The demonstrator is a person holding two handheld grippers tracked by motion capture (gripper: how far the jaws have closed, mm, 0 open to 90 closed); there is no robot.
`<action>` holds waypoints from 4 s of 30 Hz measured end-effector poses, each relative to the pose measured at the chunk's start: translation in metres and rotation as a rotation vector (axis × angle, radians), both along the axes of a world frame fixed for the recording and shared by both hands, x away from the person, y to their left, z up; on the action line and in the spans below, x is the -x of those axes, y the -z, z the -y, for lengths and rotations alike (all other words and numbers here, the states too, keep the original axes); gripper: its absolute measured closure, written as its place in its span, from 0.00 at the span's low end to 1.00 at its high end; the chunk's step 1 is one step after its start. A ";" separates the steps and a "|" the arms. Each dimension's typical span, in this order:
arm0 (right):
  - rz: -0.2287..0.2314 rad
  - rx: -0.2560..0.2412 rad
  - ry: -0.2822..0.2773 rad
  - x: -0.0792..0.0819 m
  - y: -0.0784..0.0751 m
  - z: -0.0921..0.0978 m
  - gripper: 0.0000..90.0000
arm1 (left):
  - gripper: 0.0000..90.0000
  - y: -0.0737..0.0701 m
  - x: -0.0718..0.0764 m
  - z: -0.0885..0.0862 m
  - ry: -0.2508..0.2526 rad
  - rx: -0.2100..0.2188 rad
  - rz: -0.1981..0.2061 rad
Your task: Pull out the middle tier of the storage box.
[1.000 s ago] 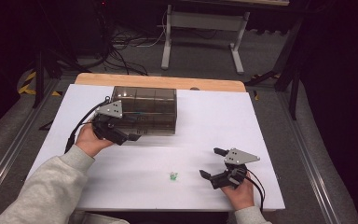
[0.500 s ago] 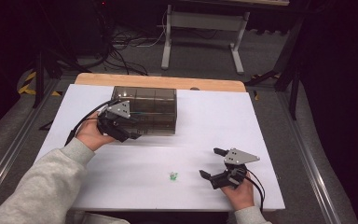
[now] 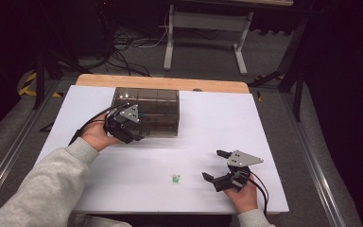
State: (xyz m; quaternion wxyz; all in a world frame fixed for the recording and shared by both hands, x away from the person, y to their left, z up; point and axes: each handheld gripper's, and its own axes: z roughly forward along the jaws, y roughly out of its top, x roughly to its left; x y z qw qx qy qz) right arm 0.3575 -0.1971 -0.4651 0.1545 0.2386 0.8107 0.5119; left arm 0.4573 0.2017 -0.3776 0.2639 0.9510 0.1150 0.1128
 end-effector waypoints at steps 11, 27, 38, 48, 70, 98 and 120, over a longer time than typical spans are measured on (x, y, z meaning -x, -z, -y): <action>-0.001 -0.001 -0.004 0.000 0.000 0.000 0.00 | 0.56 0.008 -0.006 0.008 0.018 -0.040 0.019; -0.003 0.000 -0.009 0.000 0.000 0.000 0.00 | 0.67 0.017 -0.008 0.014 0.082 -0.098 0.040; -0.006 0.000 -0.011 0.000 0.000 -0.001 0.00 | 0.79 0.017 -0.006 0.017 0.073 -0.156 0.080; -0.006 0.000 -0.012 0.000 0.000 -0.001 0.00 | 0.81 0.015 -0.005 0.018 0.080 -0.155 0.053; -0.006 0.002 -0.011 0.000 0.001 -0.001 0.00 | 0.83 0.011 0.017 0.018 0.110 -0.160 -0.022; -0.005 0.007 -0.011 0.000 0.001 -0.001 0.00 | 0.83 0.015 0.024 0.018 0.109 -0.146 -0.040; -0.005 0.007 -0.012 0.000 0.001 -0.002 0.00 | 0.35 0.002 0.039 0.003 0.013 0.093 -0.034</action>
